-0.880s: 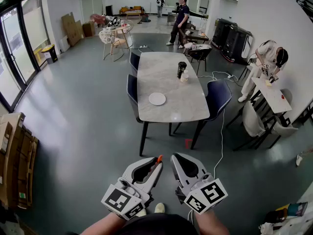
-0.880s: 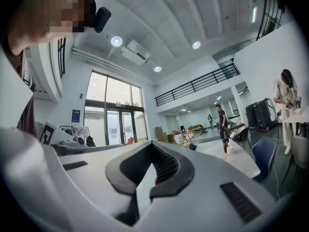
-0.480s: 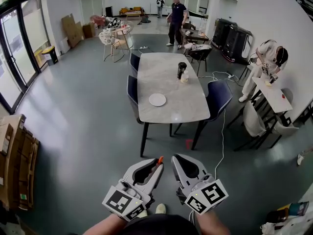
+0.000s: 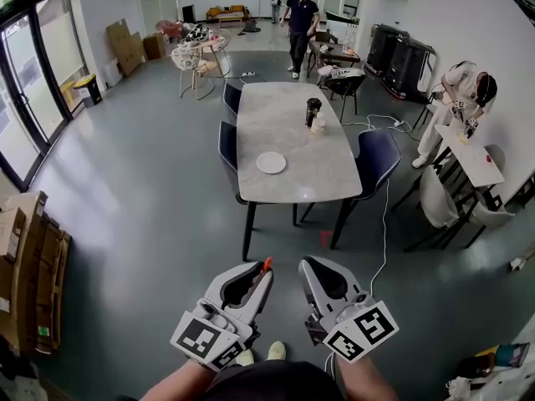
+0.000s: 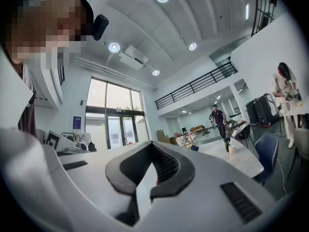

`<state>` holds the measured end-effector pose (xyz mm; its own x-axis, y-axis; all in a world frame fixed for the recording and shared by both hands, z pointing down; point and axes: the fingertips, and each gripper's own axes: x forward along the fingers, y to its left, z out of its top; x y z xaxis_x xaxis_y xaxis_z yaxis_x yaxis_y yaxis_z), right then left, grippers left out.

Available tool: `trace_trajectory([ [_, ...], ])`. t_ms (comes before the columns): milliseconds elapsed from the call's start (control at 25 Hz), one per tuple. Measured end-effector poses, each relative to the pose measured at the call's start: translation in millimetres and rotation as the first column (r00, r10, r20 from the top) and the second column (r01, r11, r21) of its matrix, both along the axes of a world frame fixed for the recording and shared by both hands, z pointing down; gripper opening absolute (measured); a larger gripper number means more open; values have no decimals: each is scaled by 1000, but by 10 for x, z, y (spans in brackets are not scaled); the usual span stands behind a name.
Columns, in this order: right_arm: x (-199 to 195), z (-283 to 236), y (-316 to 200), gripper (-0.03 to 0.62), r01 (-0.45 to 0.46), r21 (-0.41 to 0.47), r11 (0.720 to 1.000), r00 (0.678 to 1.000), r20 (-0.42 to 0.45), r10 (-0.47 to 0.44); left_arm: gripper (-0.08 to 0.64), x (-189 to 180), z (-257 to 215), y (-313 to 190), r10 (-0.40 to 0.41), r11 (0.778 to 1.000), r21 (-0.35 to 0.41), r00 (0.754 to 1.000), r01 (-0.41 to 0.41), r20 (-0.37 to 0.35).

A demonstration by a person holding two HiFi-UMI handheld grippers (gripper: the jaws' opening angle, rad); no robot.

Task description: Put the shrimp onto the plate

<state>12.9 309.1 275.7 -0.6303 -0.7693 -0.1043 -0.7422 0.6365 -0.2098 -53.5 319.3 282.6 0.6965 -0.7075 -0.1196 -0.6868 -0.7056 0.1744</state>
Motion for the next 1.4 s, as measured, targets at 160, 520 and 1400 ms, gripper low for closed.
trace_trajectory([
  [160, 100, 10, -35, 2, 6, 1, 1000, 1000, 14, -6, 63, 59, 11, -56, -14, 1000, -5, 1000, 14, 2],
  [520, 375, 72, -117, 2, 26, -7, 1000, 999, 39, -26, 63, 283, 28, -130, -41, 999, -11, 999, 41, 18],
  [1400, 33, 139, -1569, 2, -14, -30, 999, 1000, 3, 14, 63, 20, 99, -1615, -6, 1000, 0, 1000, 6, 24],
])
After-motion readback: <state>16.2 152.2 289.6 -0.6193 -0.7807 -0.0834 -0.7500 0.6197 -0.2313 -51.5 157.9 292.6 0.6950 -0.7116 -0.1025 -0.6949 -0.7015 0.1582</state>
